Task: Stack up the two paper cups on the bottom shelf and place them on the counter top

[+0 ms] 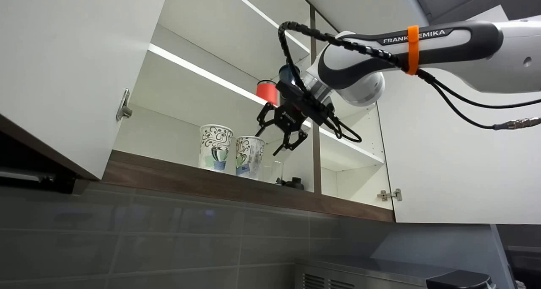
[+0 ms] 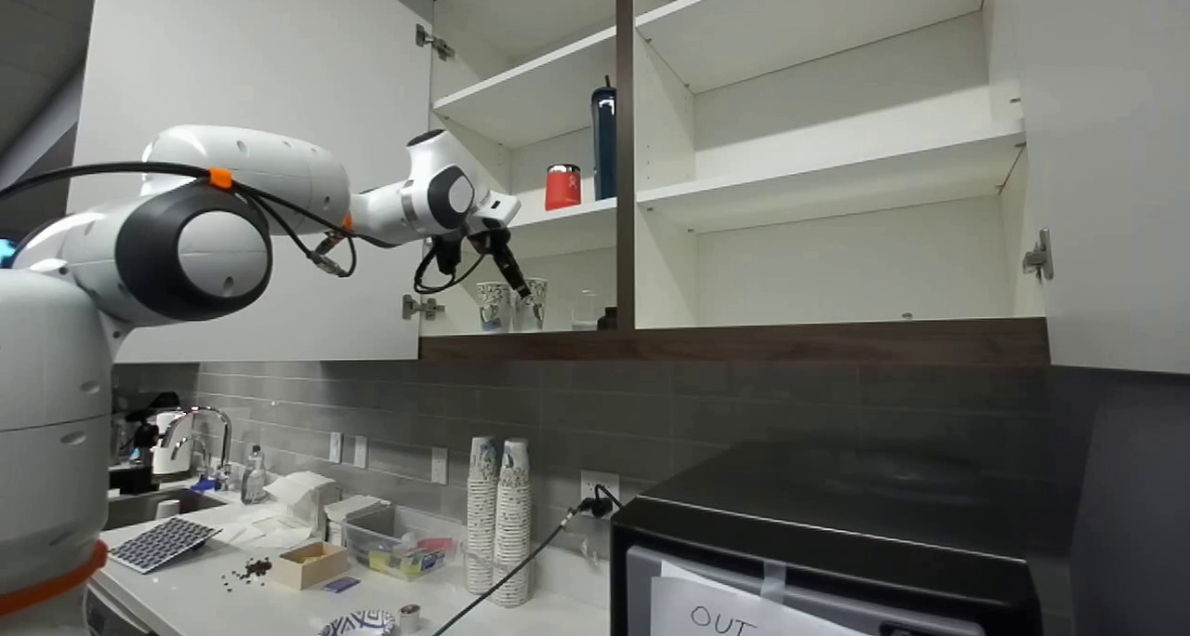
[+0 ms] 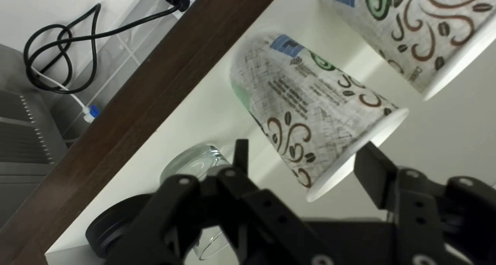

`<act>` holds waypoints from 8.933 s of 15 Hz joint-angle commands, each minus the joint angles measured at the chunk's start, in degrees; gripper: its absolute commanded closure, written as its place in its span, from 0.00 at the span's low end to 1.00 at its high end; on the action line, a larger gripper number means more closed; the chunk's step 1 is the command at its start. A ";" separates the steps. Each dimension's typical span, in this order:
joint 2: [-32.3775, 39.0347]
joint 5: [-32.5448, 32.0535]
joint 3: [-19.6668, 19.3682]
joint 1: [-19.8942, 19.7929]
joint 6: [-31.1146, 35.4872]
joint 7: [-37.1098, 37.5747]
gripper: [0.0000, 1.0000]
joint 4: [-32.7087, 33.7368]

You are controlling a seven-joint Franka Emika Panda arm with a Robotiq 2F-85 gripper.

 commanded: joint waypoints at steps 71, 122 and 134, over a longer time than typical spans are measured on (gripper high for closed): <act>3.73 3.87 -0.06 0.82 -5.74 10.60 0.99 11.31; 15.13 1.00 6.26 4.33 -22.48 8.04 0.92 25.91; 5.77 18.95 4.22 -6.59 -27.49 -25.29 0.99 17.16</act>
